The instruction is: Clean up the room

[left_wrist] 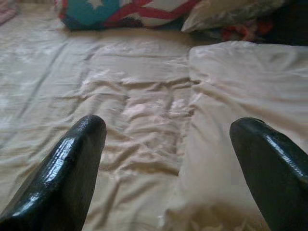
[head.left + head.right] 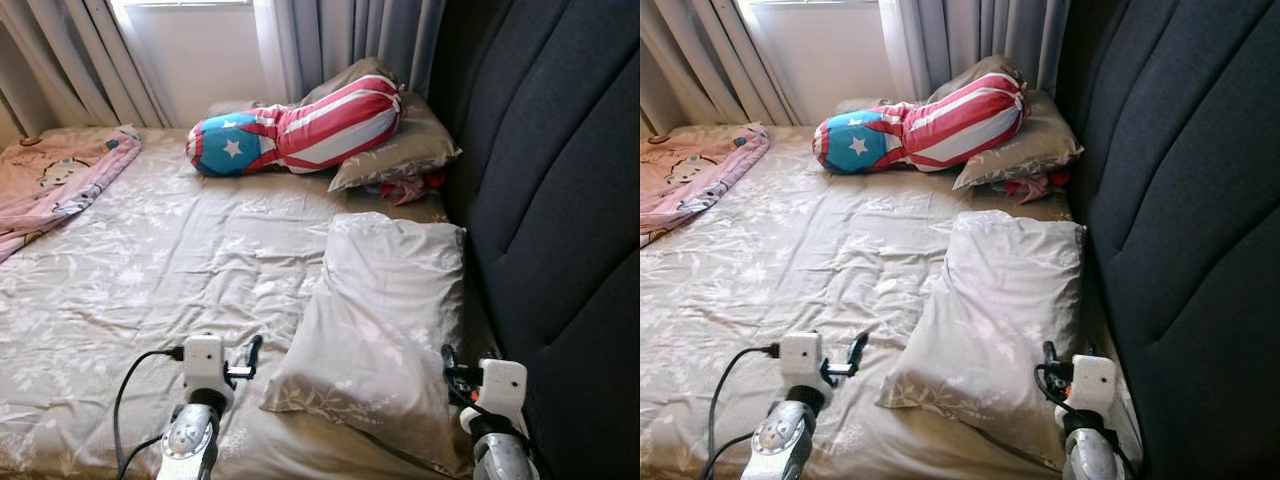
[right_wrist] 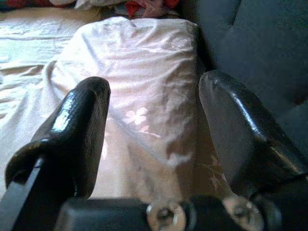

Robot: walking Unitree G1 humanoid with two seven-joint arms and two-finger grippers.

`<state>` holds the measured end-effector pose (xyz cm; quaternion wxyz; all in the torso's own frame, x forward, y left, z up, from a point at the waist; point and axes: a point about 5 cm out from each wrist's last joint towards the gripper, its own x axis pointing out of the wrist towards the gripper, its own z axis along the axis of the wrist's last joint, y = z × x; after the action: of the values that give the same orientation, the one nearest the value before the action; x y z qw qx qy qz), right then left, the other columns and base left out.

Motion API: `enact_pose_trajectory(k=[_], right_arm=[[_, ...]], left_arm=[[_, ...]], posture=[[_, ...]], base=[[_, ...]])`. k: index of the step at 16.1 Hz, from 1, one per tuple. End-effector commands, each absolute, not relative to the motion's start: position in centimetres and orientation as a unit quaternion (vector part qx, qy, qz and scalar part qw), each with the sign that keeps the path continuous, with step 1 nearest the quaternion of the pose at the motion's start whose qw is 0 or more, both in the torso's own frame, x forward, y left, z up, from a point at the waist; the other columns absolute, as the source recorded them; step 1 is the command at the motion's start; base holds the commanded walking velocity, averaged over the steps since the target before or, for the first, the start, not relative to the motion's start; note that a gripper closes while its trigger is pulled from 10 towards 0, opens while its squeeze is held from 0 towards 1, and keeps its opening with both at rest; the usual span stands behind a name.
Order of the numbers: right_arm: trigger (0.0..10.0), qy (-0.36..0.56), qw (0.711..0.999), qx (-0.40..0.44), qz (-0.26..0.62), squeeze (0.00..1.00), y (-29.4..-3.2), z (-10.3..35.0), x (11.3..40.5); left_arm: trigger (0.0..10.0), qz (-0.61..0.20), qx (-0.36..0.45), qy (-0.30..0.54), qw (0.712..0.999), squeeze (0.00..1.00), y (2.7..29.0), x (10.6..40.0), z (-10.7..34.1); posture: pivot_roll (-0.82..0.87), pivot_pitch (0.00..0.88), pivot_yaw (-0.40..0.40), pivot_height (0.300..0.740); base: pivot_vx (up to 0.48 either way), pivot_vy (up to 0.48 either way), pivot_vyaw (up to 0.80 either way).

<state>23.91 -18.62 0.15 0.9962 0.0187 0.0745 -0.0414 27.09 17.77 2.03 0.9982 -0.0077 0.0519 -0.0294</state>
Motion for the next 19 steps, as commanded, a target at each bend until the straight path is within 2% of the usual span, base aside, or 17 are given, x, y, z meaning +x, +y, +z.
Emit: enact_pose_trajectory(k=[1, 3, 6, 8, 16, 19], right_arm=[[10.0, 0.069, 0.997, 0.012, -0.036, 0.00, -18.6, 0.5, 24.0], [10.0, 0.057, 0.996, 0.019, -0.071, 0.00, -19.6, 0.9, 24.1], [10.0, 0.038, 0.998, 0.024, -0.045, 0.00, -18.7, 1.8, 24.6], [10.0, 0.030, 0.998, 0.028, -0.048, 0.00, -19.0, 2.1, 24.5], [10.0, 0.047, 0.995, 0.028, -0.080, 0.00, -19.4, 2.2, 24.7], [10.0, 0.064, 0.995, 0.027, -0.078, 0.00, -19.3, 1.8, 24.5]], left_arm=[[10.0, -0.032, -0.006, 0.044, 0.998, 0.00, 18.0, 27.5, 2.5], [10.0, 0.002, -0.032, 0.033, 0.999, 0.00, 19.4, 27.9, 3.3], [10.0, -0.030, -0.005, 0.038, 0.999, 0.00, 19.9, 27.8, 3.4], [10.0, -0.018, 0.006, 0.031, 0.999, 0.00, 20.4, 27.6, 3.7], [10.0, -0.022, -0.012, 0.024, 0.999, 0.00, 19.2, 27.3, 3.8], [10.0, -0.024, -0.013, 0.027, 0.999, 0.00, 19.2, 27.3, 3.8]], posture=[[-0.10, 0.000, 0.006, 0.740], [-0.10, 0.000, 0.024, 0.740], [-0.11, 0.000, 0.029, 0.740], [-0.11, 0.000, 0.023, 0.740], [-0.11, 0.000, 0.019, 0.740], [-0.11, 0.000, 0.021, 0.705]], base=[[0.000, 0.000, 0.00], [0.000, 0.000, 0.00], [0.000, 0.000, 0.00], [0.000, 0.000, 0.00], [0.000, 0.000, 0.00], [0.000, 0.000, 0.00]])
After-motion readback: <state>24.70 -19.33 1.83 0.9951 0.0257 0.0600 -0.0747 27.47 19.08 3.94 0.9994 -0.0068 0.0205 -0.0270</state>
